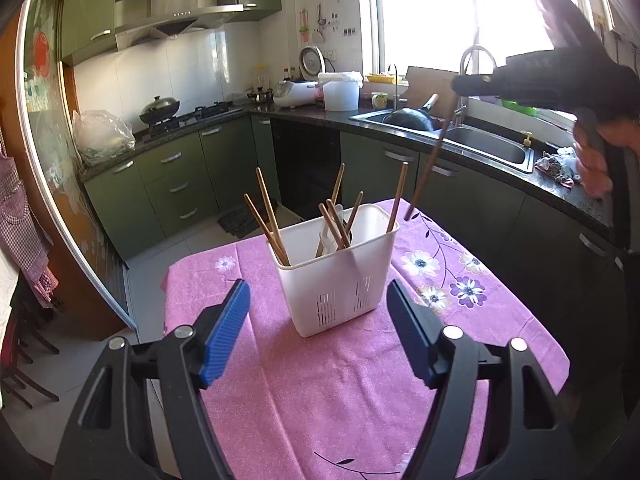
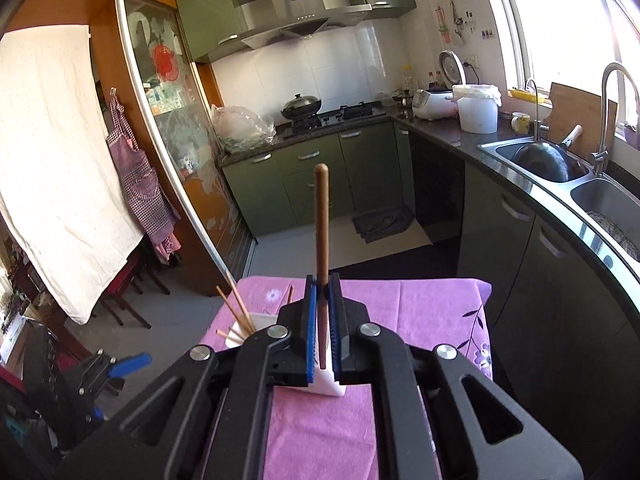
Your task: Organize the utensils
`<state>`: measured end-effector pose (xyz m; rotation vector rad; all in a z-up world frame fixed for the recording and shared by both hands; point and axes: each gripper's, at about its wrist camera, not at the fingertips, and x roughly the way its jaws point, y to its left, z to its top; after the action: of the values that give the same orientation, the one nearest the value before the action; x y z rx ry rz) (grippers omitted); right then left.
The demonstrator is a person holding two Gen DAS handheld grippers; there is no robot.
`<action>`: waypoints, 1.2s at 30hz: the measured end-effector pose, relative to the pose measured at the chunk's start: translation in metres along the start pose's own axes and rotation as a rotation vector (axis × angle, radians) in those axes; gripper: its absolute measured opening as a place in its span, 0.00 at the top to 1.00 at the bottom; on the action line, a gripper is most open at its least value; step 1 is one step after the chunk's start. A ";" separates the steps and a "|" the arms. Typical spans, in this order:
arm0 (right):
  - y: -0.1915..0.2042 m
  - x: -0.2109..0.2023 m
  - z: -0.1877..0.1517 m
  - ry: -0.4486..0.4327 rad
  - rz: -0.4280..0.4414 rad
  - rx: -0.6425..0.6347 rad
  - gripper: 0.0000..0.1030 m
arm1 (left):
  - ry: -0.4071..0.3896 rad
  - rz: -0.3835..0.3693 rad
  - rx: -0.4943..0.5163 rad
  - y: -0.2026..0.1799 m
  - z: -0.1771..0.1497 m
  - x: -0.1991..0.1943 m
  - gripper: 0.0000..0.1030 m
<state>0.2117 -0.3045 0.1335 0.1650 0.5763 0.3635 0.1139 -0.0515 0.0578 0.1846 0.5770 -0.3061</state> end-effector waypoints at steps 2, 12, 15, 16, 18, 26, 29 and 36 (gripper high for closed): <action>-0.001 0.009 0.011 -0.009 -0.010 0.011 0.94 | -0.033 0.002 0.003 -0.003 -0.004 -0.009 0.22; 0.014 0.077 -0.020 0.126 0.004 -0.014 0.94 | -0.090 0.009 -0.014 -0.018 -0.025 -0.032 0.11; 0.017 0.095 -0.038 0.172 -0.006 -0.022 0.93 | -0.086 0.003 -0.035 -0.021 -0.030 -0.033 0.11; 0.017 0.099 -0.043 0.180 -0.004 -0.020 0.91 | -0.086 0.000 -0.041 -0.021 -0.033 -0.035 0.10; 0.017 0.102 -0.050 0.185 0.006 -0.016 0.85 | -0.091 0.000 -0.049 -0.022 -0.036 -0.037 0.07; 0.017 0.043 -0.080 0.056 0.008 -0.019 0.56 | -0.096 0.021 -0.106 -0.013 -0.048 -0.040 0.06; 0.018 0.012 -0.111 -0.002 -0.013 -0.029 0.33 | -0.075 0.020 -0.157 -0.006 -0.059 -0.037 0.06; 0.037 -0.036 -0.205 -0.089 -0.123 -0.115 0.09 | -0.041 0.035 -0.222 -0.001 -0.086 -0.034 0.06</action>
<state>0.0582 -0.2733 -0.0088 0.0349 0.4740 0.2677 0.0431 -0.0223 0.0061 -0.0257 0.5619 -0.2094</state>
